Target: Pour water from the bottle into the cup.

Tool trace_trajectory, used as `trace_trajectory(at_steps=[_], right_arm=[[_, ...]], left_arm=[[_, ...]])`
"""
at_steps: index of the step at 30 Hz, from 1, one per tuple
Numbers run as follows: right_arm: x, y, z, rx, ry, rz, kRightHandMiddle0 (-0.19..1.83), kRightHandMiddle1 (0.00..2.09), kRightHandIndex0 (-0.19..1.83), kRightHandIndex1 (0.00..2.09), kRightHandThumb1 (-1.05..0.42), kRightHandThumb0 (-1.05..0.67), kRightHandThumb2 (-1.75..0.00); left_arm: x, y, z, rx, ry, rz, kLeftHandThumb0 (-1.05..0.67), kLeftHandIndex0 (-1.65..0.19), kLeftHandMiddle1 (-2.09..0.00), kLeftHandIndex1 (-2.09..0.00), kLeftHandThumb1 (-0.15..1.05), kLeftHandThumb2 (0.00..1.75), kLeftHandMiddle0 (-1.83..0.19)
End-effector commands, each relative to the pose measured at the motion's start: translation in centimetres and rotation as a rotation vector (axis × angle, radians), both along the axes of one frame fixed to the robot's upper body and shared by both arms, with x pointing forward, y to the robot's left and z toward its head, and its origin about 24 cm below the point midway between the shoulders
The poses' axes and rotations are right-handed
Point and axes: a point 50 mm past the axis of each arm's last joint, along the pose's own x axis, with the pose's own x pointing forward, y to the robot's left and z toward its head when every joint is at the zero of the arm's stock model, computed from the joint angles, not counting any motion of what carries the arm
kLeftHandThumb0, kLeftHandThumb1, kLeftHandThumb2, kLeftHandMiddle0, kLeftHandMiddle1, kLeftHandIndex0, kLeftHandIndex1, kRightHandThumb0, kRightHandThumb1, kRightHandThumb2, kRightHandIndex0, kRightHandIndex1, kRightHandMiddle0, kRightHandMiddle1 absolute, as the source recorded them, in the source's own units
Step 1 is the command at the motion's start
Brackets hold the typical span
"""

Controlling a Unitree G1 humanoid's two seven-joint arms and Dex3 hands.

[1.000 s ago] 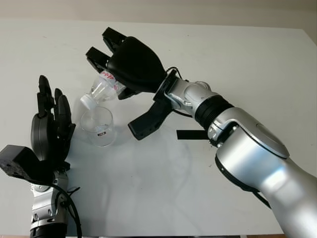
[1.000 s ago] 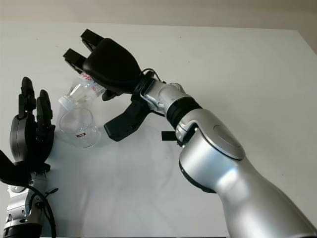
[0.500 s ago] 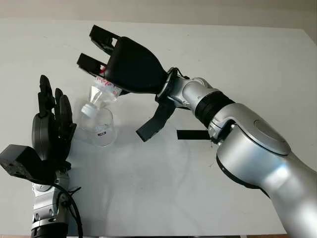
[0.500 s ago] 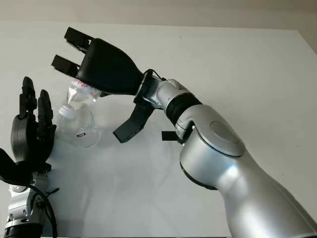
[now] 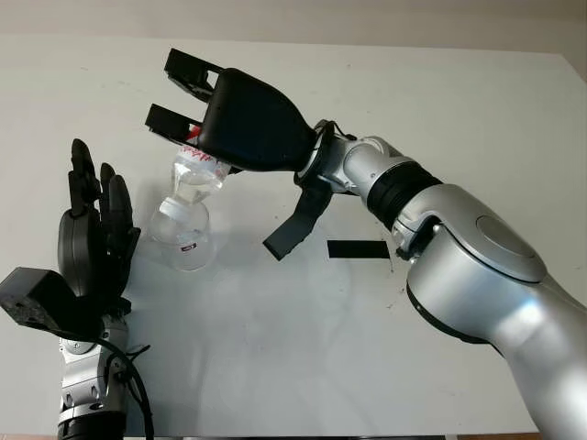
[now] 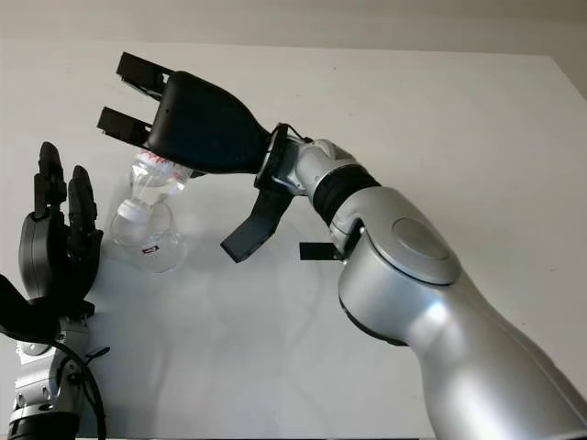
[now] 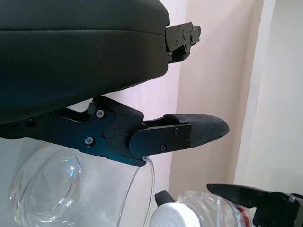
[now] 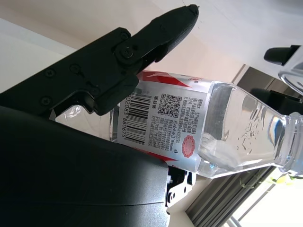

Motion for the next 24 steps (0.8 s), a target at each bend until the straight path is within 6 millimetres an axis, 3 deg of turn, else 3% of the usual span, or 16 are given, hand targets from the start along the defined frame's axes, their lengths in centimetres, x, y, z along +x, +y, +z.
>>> trace_trajectory(at_steps=[1, 6, 10, 12, 13, 14, 16, 18, 20, 24], right_arm=[[0.0, 0.3, 1.6, 0.004, -0.051, 0.01, 0.69, 2.09, 1.02, 2.09, -0.96, -0.33, -0.05], [0.1, 0.3, 1.5, 0.109, 0.09, -0.011, 0.71, 2.09, 1.03, 2.09, -0.95, -0.34, -0.05], [0.5, 0.2, 1.5, 0.418, 0.467, -0.026, 0.75, 2.09, 0.98, 2.09, -0.98, -0.18, -0.07], [0.9, -0.1, 1.6, 0.564, 0.677, -0.018, 0.89, 2.09, 1.08, 2.09, -0.75, -0.09, -0.69], [1.0, -0.3, 1.6, 0.622, 0.773, -0.006, 0.95, 2.09, 1.2, 2.09, -0.7, -0.08, -0.82], [1.5, -0.6, 1.6, 0.709, 0.92, 0.004, 0.98, 2.09, 1.26, 2.09, -0.71, -0.08, -0.84], [2.2, -1.3, 1.5, 0.833, 1.144, 0.032, 1.1, 2.09, 1.36, 2.09, -0.77, -0.1, -0.76], [2.9, -2.3, 1.2, 0.918, 1.316, 0.044, 1.22, 2.09, 1.35, 2.09, -0.87, -0.13, -0.57], [3.4, -3.3, 0.7, 0.957, 1.43, 0.044, 1.29, 2.09, 1.33, 2.09, -0.95, -0.17, -0.41], [3.8, -4.7, -0.5, 0.989, 1.569, 0.038, 1.31, 2.09, 1.3, 2.09, -1.03, -0.17, -0.31]], left_arm=[[-0.1, 0.0, -0.4, -0.007, 0.013, -0.001, -0.7, 0.19, -0.05, -0.05, 1.05, 0.48, 0.14], [-0.1, 0.1, -0.5, -0.009, 0.007, -0.007, -0.7, 0.19, -0.05, -0.05, 1.05, 0.49, 0.15], [-0.1, 0.2, -0.5, -0.008, 0.008, -0.006, -0.7, 0.19, -0.05, -0.05, 1.05, 0.48, 0.14], [-0.2, 0.2, -0.5, -0.002, 0.01, -0.005, -0.7, 0.19, -0.05, -0.05, 1.05, 0.48, 0.14], [-0.2, 0.2, -0.5, 0.0, 0.01, -0.004, -0.7, 0.19, -0.05, -0.05, 1.05, 0.49, 0.14], [-0.3, 0.3, -0.6, 0.0, 0.014, -0.002, -0.7, 0.19, -0.06, -0.05, 1.05, 0.49, 0.14], [-0.4, 0.3, -0.6, 0.0, 0.016, -0.001, -0.7, 0.18, -0.06, -0.05, 1.05, 0.49, 0.13], [-0.4, 0.4, -0.7, 0.002, 0.018, -0.002, -0.69, 0.18, -0.06, -0.05, 1.05, 0.49, 0.13], [-0.4, 0.3, -0.7, 0.007, 0.021, -0.005, -0.69, 0.19, -0.05, -0.05, 1.05, 0.5, 0.13], [-0.4, 0.2, -0.6, 0.013, 0.016, -0.011, -0.69, 0.17, -0.05, -0.06, 1.05, 0.51, 0.14]])
